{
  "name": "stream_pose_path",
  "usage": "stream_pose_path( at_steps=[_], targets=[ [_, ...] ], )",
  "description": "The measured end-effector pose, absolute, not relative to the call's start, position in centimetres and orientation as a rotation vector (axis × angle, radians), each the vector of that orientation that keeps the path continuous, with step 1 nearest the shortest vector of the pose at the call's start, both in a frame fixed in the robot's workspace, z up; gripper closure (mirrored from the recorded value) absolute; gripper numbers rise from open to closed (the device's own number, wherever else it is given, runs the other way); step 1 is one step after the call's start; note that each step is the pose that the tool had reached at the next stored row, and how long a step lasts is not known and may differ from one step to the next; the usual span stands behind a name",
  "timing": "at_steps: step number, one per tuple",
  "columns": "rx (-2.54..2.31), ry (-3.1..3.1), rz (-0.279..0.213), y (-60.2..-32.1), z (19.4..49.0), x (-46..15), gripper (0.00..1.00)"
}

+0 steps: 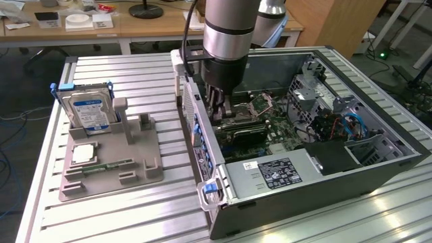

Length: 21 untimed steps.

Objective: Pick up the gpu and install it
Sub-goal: 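Press down on the gpu until it lock into place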

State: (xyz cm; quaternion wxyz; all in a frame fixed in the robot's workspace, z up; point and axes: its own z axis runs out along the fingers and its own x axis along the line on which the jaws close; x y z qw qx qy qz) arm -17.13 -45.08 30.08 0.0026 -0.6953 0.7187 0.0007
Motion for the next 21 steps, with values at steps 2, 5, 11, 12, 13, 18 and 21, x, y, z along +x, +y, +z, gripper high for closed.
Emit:
stream_pose_path(
  at_steps=[2, 5, 11, 12, 13, 18, 21],
  targets=[
    [-2.180, 2.254, 0.002, -45.1, 30.2, -17.2, 0.89],
    [-2.180, 2.253, 0.000, -45.1, 30.3, -17.5, 0.89],
    [-2.178, 2.251, -0.004, -45.1, 30.3, -17.9, 0.89],
    [-2.178, 2.251, -0.004, -45.1, 30.3, -17.9, 0.89],
    [-2.177, 2.251, -0.005, -45.1, 30.3, -17.9, 0.89],
    [-2.174, 2.248, -0.012, -45.1, 30.3, -18.4, 0.89],
    [-2.174, 2.247, -0.013, -45.1, 30.3, -18.4, 0.89]
  ],
)
